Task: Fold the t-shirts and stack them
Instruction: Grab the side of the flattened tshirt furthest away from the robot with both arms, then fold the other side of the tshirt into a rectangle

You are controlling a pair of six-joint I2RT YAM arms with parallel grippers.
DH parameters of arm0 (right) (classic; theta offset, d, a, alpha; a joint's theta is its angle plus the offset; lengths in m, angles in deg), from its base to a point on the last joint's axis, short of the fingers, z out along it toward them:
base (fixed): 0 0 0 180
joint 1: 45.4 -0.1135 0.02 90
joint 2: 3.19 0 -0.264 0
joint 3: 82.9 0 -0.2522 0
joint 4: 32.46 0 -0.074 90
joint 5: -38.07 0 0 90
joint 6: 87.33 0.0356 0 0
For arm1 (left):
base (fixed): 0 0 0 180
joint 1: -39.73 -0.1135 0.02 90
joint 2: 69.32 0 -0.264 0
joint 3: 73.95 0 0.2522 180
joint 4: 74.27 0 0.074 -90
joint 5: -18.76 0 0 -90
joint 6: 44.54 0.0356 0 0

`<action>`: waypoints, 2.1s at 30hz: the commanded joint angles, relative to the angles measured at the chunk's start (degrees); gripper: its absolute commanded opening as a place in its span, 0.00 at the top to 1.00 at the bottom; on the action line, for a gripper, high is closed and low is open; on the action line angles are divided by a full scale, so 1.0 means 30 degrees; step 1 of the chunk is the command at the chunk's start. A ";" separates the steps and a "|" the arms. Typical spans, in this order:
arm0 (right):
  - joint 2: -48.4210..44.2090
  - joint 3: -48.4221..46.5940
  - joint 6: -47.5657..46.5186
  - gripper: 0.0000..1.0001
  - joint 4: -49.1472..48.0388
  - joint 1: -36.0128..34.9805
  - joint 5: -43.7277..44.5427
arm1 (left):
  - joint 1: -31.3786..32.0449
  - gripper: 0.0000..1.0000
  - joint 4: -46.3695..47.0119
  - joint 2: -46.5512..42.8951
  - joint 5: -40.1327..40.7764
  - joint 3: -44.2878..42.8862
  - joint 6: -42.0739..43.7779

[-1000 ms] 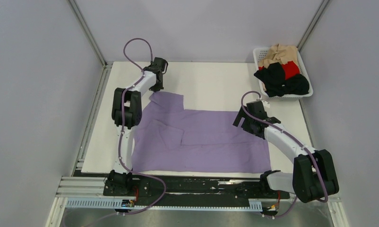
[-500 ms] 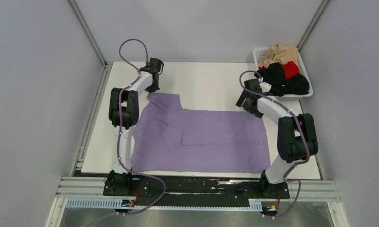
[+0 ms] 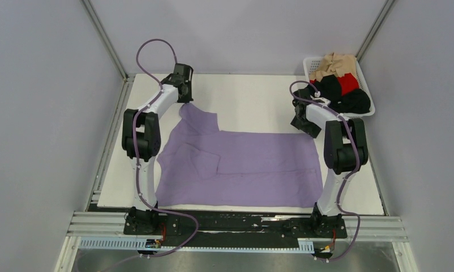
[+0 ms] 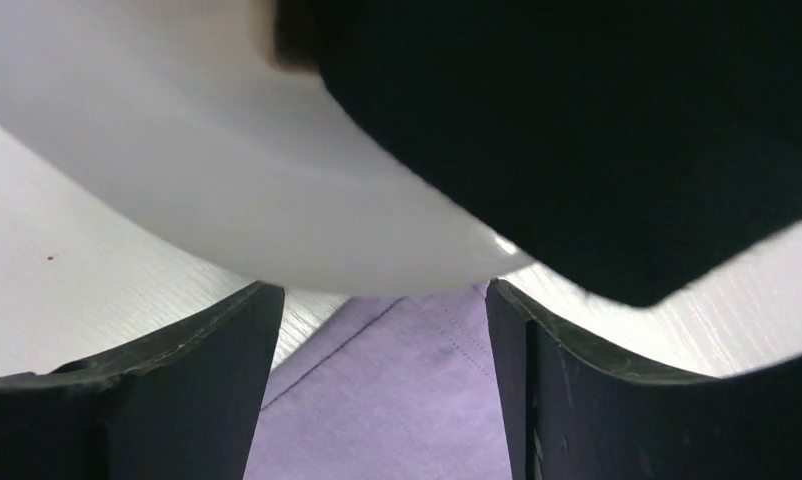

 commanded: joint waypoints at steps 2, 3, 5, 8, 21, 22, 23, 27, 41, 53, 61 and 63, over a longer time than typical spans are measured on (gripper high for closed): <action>0.0892 -0.0804 0.0650 0.33 0.1162 -0.0020 0.1019 | 0.0617 1.00 0.1088 -0.2439 -0.0637 0.0951 0.0522; 0.0871 -0.0751 0.0650 0.36 0.1225 -0.0017 0.0918 | 0.0816 1.00 0.1167 -0.2627 -0.0606 0.1166 0.0540; 0.0598 -0.0547 0.0880 0.42 0.1422 -0.0029 0.0883 | 0.1152 1.00 0.1422 -0.3272 -0.0521 0.1969 0.0523; -0.0180 0.0174 0.1355 0.47 0.1534 -0.0006 0.0799 | 0.1786 1.00 0.1936 -0.4550 -0.0032 0.3579 0.0553; -0.1632 0.1428 0.1570 0.87 0.1019 -0.0208 0.0753 | 0.3271 1.00 0.2899 -1.0356 0.1389 0.9434 0.0206; -0.1854 0.1484 0.1386 0.90 0.0881 -0.0315 0.0818 | 0.3391 1.00 0.2878 -1.0629 0.1403 0.9655 0.0192; -0.2083 0.1546 0.1214 0.93 0.0750 -0.0435 0.0882 | 0.3455 1.00 0.2883 -1.1104 0.1413 1.0055 0.0130; -0.3289 0.2196 0.0707 1.00 0.0426 -0.1081 0.1034 | 0.4078 1.00 0.2741 -1.2558 0.1422 1.1208 0.0102; -0.9181 0.5941 -0.0265 1.00 0.0701 -0.2473 0.0167 | 0.5616 1.00 -0.0146 -1.9472 0.2346 1.5804 -0.4263; -1.1909 0.7319 -0.0271 1.00 0.1791 -0.2538 -0.0348 | 0.6016 1.00 -0.5309 -2.3552 0.2831 1.6712 -0.9048; -1.2743 0.7317 -0.0491 0.99 0.2548 -0.2520 0.0203 | 0.6037 1.00 -0.8036 -2.4857 0.3432 1.5720 -0.9541; -1.2821 0.7275 -0.0339 0.99 0.2817 -0.2523 0.0312 | 0.6031 1.00 -0.8492 -2.5178 0.3316 1.5693 -0.9596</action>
